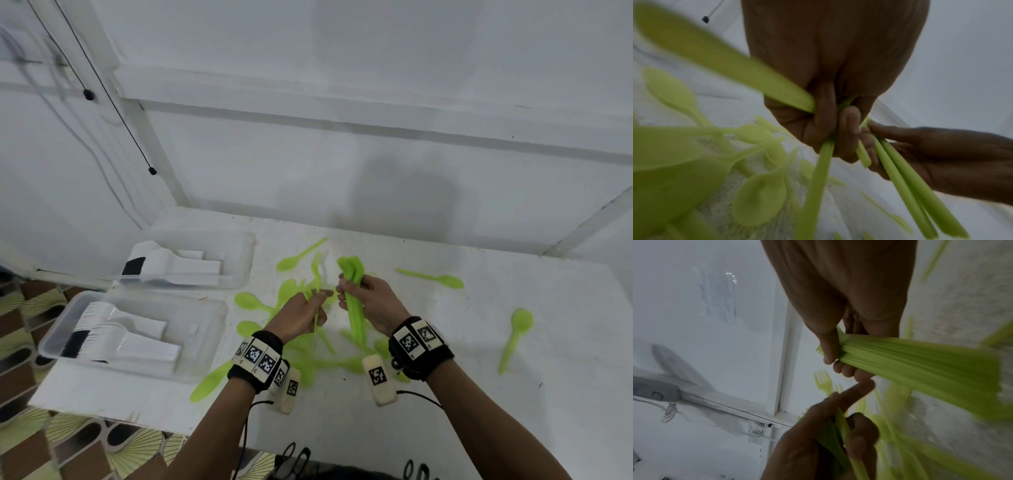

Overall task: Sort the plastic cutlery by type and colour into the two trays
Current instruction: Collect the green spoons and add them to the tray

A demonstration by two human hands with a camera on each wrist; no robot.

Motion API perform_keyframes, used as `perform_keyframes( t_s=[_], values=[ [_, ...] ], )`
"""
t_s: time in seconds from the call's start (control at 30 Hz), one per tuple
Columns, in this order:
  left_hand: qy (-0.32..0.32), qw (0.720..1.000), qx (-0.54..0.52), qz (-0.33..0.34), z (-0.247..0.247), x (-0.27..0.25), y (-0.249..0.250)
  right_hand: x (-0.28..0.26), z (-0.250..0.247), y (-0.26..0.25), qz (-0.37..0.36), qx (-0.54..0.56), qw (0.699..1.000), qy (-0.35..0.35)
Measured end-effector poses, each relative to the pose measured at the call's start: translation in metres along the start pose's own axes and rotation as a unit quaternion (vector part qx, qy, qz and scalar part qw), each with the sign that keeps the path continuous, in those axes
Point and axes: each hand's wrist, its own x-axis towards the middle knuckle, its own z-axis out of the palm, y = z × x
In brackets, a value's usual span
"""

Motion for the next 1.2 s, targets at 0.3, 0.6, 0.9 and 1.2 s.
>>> perform_keyframes(
  t_s=[0.3,0.6,0.9,1.2],
  values=[
    [-0.073,0.997,0.020,0.008,0.003,0.002,0.014,0.016,0.007,-0.014,0.002,-0.045,0.999,-0.019],
    [0.218,0.943,0.175,0.182,0.014,0.018,0.005,0.030,0.000,-0.014,-0.041,-0.074,0.991,0.106],
    [0.222,0.922,0.248,0.196,0.020,0.025,-0.005,0.027,0.005,-0.010,0.022,-0.006,1.000,0.011],
    [0.166,0.886,0.404,0.156,0.025,0.015,0.004,0.021,0.016,0.010,0.023,-0.001,1.000,0.019]
  ],
)
